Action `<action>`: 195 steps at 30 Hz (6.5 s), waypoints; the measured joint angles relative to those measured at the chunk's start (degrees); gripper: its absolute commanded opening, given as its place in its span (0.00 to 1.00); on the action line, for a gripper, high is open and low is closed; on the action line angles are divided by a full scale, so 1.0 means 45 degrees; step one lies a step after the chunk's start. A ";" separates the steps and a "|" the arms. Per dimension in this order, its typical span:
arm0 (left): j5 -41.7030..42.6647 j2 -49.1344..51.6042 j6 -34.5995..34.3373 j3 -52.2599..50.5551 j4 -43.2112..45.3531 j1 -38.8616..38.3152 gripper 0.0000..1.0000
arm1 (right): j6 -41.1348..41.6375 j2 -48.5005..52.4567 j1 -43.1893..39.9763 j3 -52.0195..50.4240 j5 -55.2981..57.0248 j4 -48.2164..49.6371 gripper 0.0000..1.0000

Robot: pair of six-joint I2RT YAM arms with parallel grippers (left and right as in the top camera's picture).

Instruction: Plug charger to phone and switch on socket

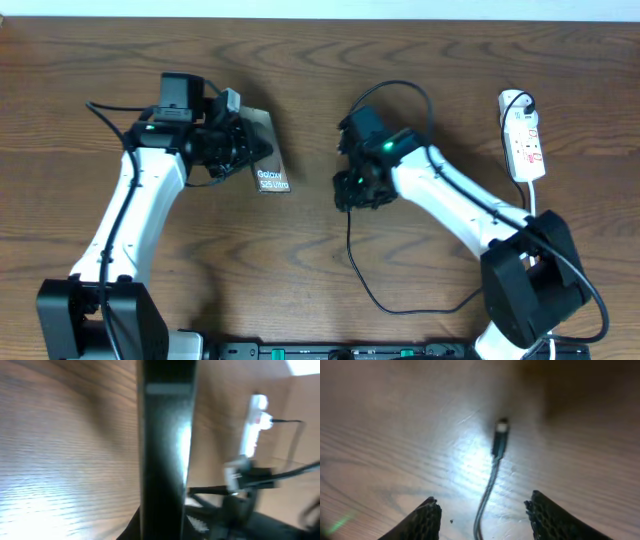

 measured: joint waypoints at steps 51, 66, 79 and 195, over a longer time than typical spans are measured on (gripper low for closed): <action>0.5615 0.0000 -0.3419 -0.0005 0.5236 0.2064 0.07 | 0.1059 0.2166 -0.1132 -0.0010 0.4624 -0.2472 0.42; 0.5620 -0.0005 -0.3419 -0.0005 0.5236 0.2064 0.08 | 0.2934 0.2030 -0.2312 -0.0194 0.4080 -0.1739 0.35; 0.5673 -0.0005 -0.3415 -0.0005 0.5236 0.2064 0.07 | 0.3954 0.1855 -0.2526 -0.0403 0.3118 -0.0427 0.06; 0.6105 -0.1690 -0.5911 -0.0005 0.9874 0.0010 0.07 | -0.1078 -0.2317 -0.2516 -0.1559 -1.7330 0.9913 0.01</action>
